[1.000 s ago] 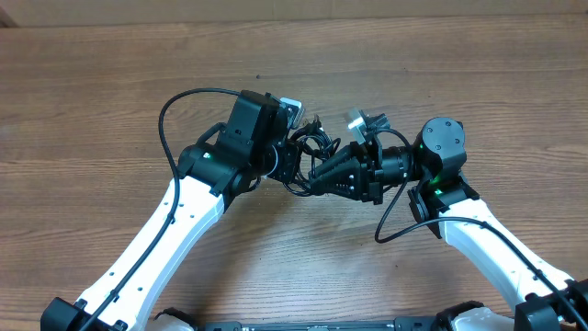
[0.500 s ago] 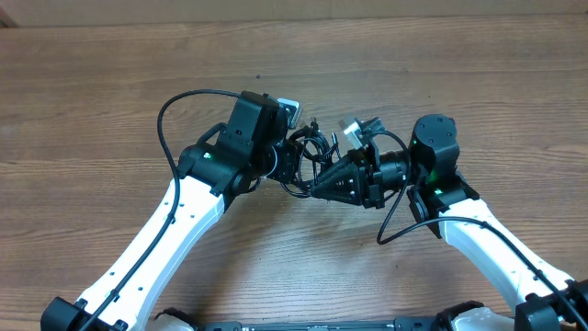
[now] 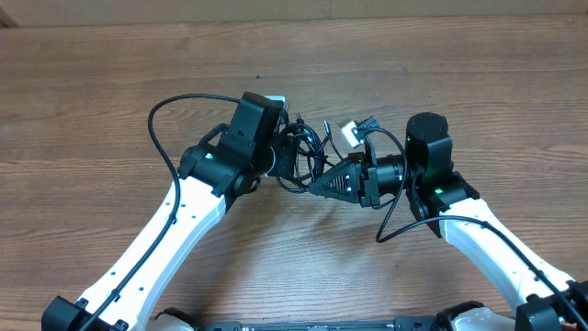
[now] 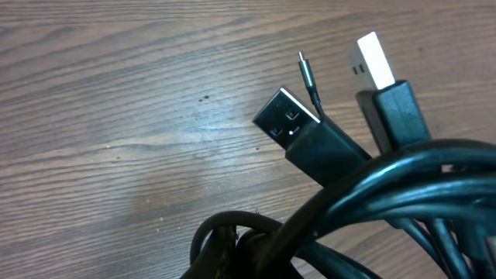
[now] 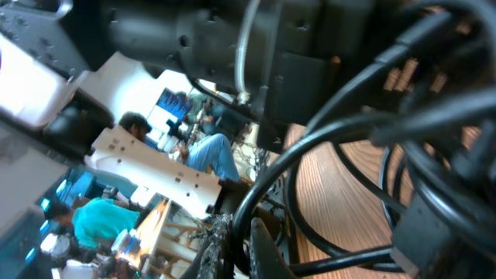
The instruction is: Untangle cables
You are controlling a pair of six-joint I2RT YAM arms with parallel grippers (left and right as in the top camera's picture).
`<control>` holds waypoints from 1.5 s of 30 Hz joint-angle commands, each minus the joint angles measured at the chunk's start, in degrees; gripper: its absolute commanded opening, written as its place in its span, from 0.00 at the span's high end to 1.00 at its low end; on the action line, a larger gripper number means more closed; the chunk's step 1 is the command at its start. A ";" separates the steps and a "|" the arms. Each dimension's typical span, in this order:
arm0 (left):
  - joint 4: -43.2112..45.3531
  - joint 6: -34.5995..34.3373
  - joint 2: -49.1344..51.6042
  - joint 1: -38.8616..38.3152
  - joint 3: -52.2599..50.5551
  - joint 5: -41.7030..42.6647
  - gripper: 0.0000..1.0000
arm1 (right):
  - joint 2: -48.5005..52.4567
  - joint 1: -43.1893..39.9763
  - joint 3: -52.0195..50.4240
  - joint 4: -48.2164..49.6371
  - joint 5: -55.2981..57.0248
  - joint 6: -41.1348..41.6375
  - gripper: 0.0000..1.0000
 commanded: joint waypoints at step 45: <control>-1.16 18.91 0.42 1.29 0.22 8.26 0.96 | -1.90 1.07 0.59 -31.12 59.47 1.20 0.14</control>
